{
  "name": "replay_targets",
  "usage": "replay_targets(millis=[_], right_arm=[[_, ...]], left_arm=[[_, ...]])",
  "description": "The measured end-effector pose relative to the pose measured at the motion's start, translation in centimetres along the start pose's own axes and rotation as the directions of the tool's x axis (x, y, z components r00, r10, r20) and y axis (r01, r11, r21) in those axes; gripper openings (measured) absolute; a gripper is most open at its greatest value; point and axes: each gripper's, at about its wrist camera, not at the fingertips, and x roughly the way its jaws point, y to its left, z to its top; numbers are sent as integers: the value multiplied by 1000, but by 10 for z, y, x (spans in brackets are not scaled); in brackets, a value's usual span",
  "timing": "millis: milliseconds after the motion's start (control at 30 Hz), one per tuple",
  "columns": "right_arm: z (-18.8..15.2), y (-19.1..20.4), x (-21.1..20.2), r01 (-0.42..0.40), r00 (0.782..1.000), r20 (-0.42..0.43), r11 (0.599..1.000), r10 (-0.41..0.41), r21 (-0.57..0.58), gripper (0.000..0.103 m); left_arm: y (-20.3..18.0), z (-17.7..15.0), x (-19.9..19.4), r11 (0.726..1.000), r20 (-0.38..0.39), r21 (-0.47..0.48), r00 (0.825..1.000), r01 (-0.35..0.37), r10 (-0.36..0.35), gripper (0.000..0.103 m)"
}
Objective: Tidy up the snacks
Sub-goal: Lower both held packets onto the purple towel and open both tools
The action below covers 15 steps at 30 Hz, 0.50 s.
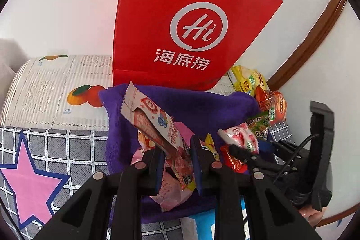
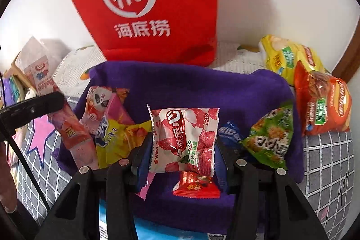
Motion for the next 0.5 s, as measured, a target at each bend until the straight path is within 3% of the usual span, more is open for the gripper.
replay_targets(millis=[500], right_arm=[[-4, -4, 27, 23, 996, -88, 1000, -22, 13, 56]], left_arm=[[-9, -5, 16, 999, -72, 34, 997, 18, -16, 21]])
